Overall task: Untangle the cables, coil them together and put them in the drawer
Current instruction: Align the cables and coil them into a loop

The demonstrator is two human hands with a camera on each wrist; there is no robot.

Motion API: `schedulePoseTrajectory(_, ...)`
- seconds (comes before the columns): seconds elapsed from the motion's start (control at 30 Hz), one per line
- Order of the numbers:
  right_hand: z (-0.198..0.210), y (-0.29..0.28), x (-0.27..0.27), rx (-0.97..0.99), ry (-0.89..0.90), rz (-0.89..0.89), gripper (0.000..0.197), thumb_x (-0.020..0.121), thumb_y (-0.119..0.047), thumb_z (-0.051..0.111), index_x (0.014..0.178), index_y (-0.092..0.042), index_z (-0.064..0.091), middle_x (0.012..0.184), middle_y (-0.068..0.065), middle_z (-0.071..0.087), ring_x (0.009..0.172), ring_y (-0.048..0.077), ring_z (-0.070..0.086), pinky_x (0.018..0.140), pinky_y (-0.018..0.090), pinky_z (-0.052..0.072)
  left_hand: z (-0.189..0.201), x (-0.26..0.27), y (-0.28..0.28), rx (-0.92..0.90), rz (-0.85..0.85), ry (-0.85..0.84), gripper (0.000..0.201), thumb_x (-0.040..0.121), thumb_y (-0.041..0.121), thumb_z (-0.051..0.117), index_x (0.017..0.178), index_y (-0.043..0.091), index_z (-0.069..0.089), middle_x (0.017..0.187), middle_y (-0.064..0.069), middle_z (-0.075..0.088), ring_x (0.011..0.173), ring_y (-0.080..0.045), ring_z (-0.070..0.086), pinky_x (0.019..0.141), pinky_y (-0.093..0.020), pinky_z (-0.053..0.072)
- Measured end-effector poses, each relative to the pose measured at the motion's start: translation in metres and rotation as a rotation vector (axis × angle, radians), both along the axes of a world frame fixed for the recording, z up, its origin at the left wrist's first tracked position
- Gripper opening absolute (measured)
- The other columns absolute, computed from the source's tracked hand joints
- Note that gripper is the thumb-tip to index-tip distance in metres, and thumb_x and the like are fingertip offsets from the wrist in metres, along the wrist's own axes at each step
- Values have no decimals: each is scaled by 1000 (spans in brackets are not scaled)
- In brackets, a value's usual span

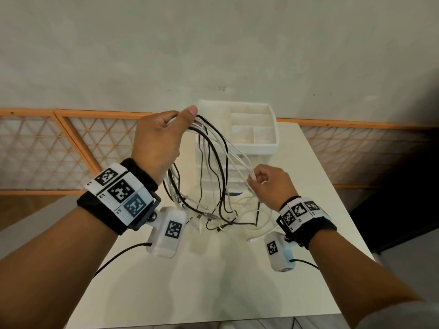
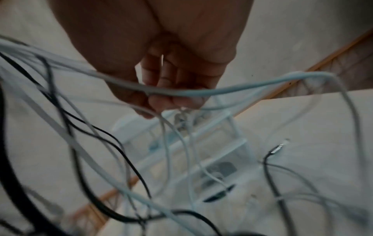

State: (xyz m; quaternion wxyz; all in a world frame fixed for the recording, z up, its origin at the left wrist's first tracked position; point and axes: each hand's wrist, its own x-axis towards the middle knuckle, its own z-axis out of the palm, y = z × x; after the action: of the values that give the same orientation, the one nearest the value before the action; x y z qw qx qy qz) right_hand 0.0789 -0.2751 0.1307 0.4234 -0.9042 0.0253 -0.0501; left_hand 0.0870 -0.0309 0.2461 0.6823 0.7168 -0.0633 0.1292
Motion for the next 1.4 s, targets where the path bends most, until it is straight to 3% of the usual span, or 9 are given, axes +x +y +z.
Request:
schedulePoseTrajectory(0.33,-61,-42,-21,-440,480,-221,23,89,-33,50,74,-18,61,92,14,67,78,32,60,67,29,42,30,6,6,-153,73,-90,56,89,35,69,62,-10,49,39,4,24,37,-20,17,44,-23,20)
schedulePoseTrajectory(0.43,-56,-59,-22,-445,494,-326,29,95,-28,51,107,-8,69,110,18,68,100,37,64,78,32,49,37,6,8,-121,84,-110,49,90,37,67,46,18,57,37,3,27,36,-20,19,44,-26,21)
schedulePoseTrajectory(0.6,-22,-87,2,73,281,-512,34,87,0,56,115,-15,67,104,9,72,80,29,71,81,42,61,16,4,3,143,45,-85,56,92,39,65,55,3,43,56,-13,26,46,-20,21,50,-25,24)
schedulePoseTrajectory(0.77,-1,-91,-1,-106,-109,-506,34,86,6,53,104,-17,70,109,9,68,96,32,66,87,38,54,4,2,2,178,131,-25,61,91,42,64,63,-7,42,59,-15,28,52,-25,25,54,-33,25)
schedulePoseTrajectory(0.9,-40,-88,-25,-368,411,-349,54,87,-8,58,138,-23,49,137,20,48,116,39,56,96,39,48,15,3,6,145,129,-38,52,90,46,64,49,15,53,60,-29,27,53,-30,22,53,-36,24)
schedulePoseTrajectory(1.0,-24,-67,-27,-297,426,-245,72,83,-16,65,148,-25,35,142,19,42,124,36,51,100,36,43,14,3,4,215,45,-49,61,91,46,62,67,-8,50,60,-23,25,52,-28,20,51,-29,23)
schedulePoseTrajectory(1.07,13,-47,-21,-142,247,-184,75,80,-16,71,146,-28,38,138,14,46,116,27,53,94,31,42,10,1,-3,305,-29,-33,59,93,45,60,77,-12,57,58,-14,27,49,-19,24,47,-25,25)
schedulePoseTrajectory(1.2,113,14,-28,88,-44,188,81,72,-20,83,139,-41,44,103,-10,53,67,5,47,68,20,42,8,-13,-27,576,-186,-88,32,96,45,55,77,26,72,45,14,51,46,-1,46,52,-16,32)
schedulePoseTrajectory(1.4,114,42,-21,-326,-59,185,17,81,-39,70,72,-27,63,66,-7,62,63,8,57,53,27,41,14,-19,-37,714,-229,-287,30,93,49,58,82,22,61,58,9,56,54,-9,51,52,-20,36)
